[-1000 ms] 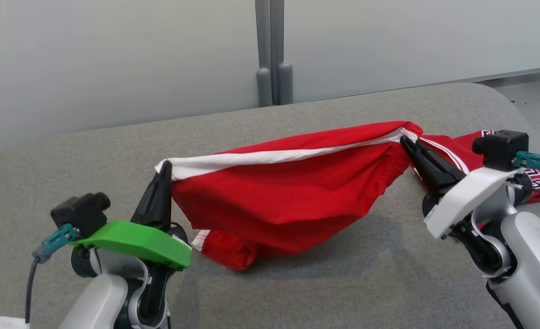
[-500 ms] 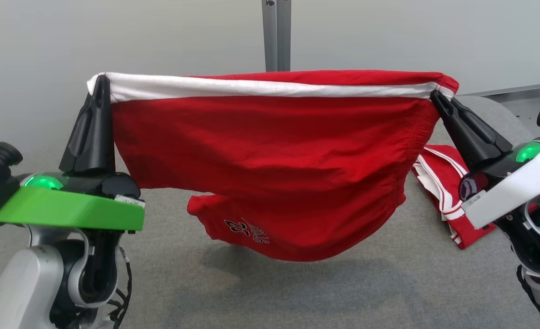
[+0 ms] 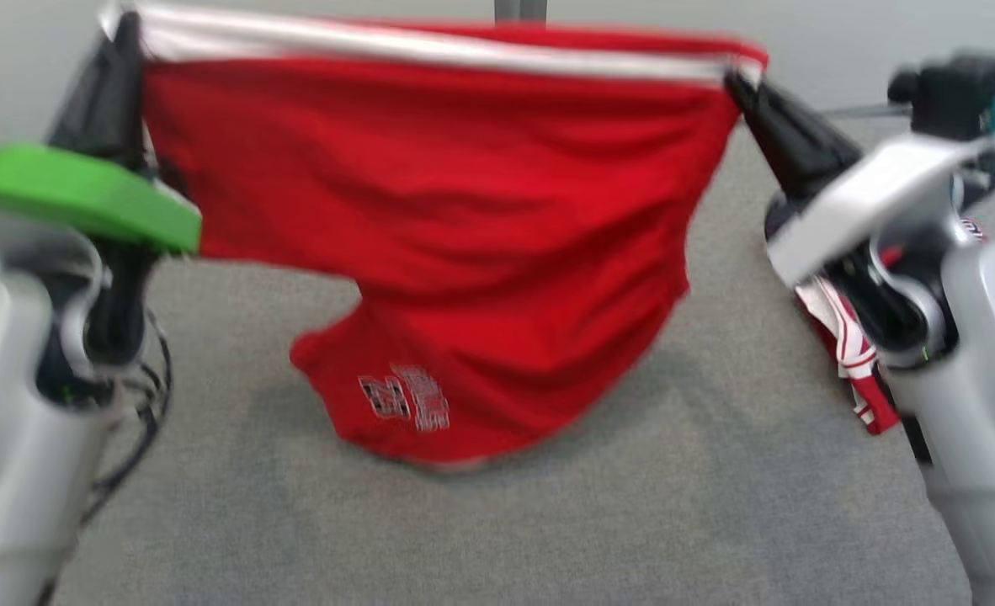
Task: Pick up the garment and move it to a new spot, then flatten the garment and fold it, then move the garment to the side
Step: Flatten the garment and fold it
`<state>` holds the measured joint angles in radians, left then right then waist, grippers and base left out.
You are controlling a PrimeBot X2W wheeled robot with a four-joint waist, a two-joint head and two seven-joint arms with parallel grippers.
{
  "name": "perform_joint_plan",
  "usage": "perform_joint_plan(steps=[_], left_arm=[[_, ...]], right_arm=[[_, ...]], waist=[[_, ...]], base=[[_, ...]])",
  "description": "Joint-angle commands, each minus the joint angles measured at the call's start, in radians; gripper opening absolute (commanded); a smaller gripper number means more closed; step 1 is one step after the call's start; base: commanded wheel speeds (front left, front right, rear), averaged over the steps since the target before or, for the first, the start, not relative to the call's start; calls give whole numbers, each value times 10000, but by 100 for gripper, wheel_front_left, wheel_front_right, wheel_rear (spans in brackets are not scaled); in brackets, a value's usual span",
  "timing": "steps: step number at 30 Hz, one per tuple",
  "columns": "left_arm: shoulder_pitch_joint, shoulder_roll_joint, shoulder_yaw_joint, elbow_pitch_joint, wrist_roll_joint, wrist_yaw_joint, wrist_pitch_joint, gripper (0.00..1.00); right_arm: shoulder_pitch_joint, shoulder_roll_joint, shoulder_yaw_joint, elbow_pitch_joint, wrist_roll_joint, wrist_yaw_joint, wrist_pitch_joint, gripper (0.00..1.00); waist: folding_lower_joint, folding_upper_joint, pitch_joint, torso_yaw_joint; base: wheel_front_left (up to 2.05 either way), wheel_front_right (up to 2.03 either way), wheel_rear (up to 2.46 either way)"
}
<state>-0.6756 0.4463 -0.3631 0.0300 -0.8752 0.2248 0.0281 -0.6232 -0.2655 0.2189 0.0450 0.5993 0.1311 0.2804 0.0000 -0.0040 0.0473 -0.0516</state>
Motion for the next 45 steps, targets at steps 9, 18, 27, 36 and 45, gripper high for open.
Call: perform_joint_plan(steps=[9,18,27,36,45], left_arm=[[-4756,-401,-239,4075,1461,-886,-1364,0],[-4857,-1457,-299,5434,1430,-1928,-2780,0],[-933,-2314,951,4119,1724,-2672,-2934,0],[2378,-3003,2624,1676,2777,-2996,-2936,0],[4731,-3679,3252,390,3176,-3142,-2934,0]], right_arm=[[-4885,886,174,4855,-2389,-16,-3568,0],[-5716,1088,716,7637,-3185,-13,-5333,0],[-2982,475,2028,6858,-1952,-11,-5457,0],[-707,-4,1732,4086,-1587,-12,-5457,0],[1429,96,1152,2376,-2053,-13,-5458,0]], waist=[[0,40,1801,436],[0,40,2788,992],[0,40,3352,1165],[0,40,2910,995],[0,40,2043,1193]], base=[[0,0,0],[0,0,0],[0,0,0],[0,0,0],[0,0,0]])
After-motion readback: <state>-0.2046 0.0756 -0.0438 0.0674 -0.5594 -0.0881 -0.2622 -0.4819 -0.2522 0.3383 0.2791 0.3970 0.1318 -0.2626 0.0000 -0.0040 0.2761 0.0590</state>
